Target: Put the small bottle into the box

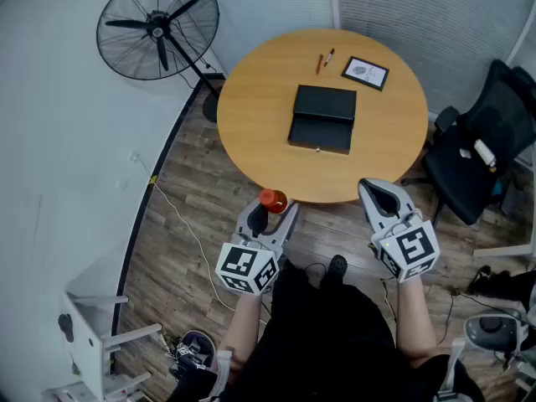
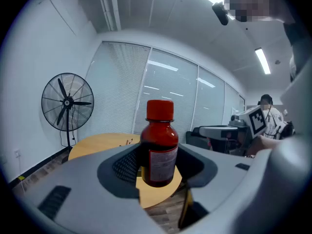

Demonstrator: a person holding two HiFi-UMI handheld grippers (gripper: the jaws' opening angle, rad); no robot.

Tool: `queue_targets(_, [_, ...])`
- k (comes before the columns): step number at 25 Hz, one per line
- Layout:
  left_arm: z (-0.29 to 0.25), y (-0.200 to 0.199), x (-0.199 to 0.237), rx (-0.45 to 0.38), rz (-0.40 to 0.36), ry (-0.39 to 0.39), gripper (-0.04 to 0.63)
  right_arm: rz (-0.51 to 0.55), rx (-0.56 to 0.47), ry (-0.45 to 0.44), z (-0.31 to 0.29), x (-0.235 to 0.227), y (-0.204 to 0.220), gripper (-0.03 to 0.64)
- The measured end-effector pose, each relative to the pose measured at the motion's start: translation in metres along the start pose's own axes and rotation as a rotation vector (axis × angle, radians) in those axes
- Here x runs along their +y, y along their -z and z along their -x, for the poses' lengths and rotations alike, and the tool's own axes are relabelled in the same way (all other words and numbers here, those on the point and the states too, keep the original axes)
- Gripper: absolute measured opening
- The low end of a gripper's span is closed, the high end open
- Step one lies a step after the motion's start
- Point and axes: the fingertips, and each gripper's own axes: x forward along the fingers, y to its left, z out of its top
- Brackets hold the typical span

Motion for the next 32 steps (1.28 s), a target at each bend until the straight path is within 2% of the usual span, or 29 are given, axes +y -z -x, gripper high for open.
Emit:
queue_targets(8, [0.002, 0.000, -0.006, 0.000, -0.005, -0.003, 0.215, 0.006, -0.014, 0.002, 0.007, 0.002, -0.002, 0.008])
queue_targets(24, [-0.002, 0.011, -0.028, 0.015, -0.008, -0.014, 0.215, -0.067, -0.057, 0.021, 0.032, -0.017, 0.006, 0.009])
queue_targets(32, [-0.010, 0.014, -0.012, 0.027, 0.005, -0.022, 0.215, -0.073, -0.032, 0.013, 0.017, -0.019, 0.013, 0.009])
